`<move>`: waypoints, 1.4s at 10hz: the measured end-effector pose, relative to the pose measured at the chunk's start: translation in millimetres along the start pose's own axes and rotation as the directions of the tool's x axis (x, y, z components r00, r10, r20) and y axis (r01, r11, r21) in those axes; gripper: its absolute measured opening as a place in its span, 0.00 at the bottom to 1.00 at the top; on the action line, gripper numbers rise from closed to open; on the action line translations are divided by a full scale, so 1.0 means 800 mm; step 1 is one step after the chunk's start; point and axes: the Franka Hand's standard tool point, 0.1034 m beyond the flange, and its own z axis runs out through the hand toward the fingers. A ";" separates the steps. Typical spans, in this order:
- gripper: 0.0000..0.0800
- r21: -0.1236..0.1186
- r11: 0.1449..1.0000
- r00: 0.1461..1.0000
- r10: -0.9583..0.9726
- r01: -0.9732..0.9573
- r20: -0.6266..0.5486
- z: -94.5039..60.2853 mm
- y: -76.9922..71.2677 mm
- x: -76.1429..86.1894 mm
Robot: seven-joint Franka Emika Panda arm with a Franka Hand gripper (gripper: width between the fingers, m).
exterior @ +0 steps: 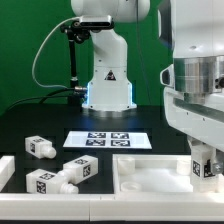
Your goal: Assemble one leg
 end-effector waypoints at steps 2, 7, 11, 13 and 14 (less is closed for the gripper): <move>0.35 0.001 0.993 0.993 0.119 -0.119 0.002 0.000 0.000 -0.001; 0.35 -0.005 0.851 0.851 0.524 -0.524 0.039 0.001 -0.002 -0.002; 0.76 0.000 0.869 0.868 0.495 -0.495 0.049 -0.012 -0.007 -0.006; 0.80 0.014 0.879 0.877 0.474 -0.477 0.082 -0.056 -0.019 -0.017; 0.81 0.013 0.882 0.879 0.468 -0.471 0.092 -0.071 -0.024 -0.022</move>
Offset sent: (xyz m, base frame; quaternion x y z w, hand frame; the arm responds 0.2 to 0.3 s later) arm -0.0003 0.0009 0.0010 -0.0618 -0.0626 0.3526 0.9316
